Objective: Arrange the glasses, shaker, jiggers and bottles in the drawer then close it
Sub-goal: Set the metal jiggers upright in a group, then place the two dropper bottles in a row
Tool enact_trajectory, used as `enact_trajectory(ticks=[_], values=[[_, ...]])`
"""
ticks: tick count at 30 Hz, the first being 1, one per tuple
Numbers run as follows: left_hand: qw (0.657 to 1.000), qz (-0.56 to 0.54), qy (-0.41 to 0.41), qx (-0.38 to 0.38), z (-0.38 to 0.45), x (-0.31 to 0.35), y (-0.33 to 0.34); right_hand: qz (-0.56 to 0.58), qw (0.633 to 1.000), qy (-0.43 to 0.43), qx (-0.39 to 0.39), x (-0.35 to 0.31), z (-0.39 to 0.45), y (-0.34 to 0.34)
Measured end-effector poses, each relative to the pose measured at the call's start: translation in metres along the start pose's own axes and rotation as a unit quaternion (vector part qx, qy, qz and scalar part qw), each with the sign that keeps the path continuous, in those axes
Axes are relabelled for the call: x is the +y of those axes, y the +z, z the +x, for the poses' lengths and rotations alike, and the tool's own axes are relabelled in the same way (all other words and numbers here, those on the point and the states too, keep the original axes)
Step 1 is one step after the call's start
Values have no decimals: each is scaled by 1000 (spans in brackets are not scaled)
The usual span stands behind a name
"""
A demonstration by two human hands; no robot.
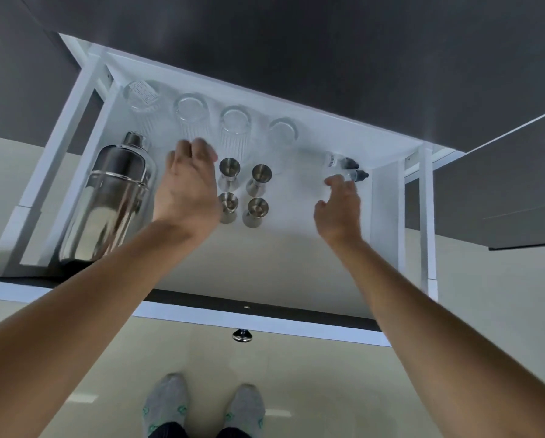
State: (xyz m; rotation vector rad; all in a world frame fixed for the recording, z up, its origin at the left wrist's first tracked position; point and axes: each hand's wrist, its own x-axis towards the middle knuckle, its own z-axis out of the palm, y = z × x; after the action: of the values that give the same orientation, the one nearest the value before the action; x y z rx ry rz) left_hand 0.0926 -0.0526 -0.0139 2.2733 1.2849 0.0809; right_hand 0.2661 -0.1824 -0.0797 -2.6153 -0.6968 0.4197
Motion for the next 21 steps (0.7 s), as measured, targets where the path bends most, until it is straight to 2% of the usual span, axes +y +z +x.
enact_trajectory(ticks=[2, 3, 5, 7, 9, 14, 18, 21], values=[[990, -41, 110, 74, 0, 20, -4, -29, 999, 14, 1, 11, 23, -10], [982, -63, 162, 71, 3, 32, 1, -45, 999, 15, -13, 16, 33, -14], [968, -72, 240, 11, 10, 60, 20, -75, 995, 15, -64, 26, 47, -18], [959, -27, 275, -64, 21, 83, 49, -77, 993, -9, -87, 38, 52, -17], [955, 12, 273, -114, 36, 101, 78, -78, 994, -34, -76, 51, 47, -14], [947, 118, 252, -160, 74, 126, 135, -84, 994, -37, -57, 79, 34, -22], [951, 149, 238, -128, 86, 131, 156, -31, 999, 14, -22, 87, 25, -28], [954, 152, 241, -91, 76, 132, 161, -22, 998, 42, -49, 90, 26, -29]])
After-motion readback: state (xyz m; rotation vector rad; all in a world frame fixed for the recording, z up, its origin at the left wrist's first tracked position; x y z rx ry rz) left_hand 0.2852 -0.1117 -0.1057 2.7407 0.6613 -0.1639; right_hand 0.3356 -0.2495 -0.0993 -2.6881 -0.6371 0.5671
